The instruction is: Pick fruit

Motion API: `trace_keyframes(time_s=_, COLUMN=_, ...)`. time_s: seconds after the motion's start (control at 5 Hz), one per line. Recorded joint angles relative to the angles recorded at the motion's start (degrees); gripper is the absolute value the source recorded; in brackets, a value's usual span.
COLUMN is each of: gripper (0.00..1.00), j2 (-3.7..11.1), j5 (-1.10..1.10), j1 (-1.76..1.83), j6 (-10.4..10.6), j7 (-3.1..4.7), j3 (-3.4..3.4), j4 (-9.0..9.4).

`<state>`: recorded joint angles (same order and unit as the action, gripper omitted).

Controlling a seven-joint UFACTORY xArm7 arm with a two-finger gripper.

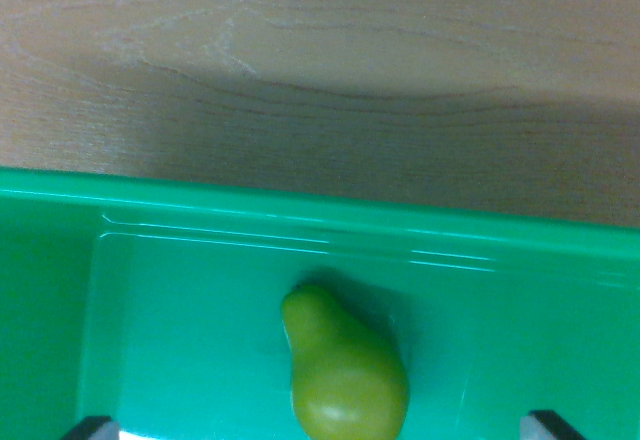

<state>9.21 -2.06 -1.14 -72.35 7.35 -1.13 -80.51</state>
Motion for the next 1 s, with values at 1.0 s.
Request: trace_keyframes(time_s=1.0, gripper=0.0, j2=2.56, j5=0.07, j1=-0.36, j6=8.0, j7=5.15, j3=-0.03, j4=5.42)
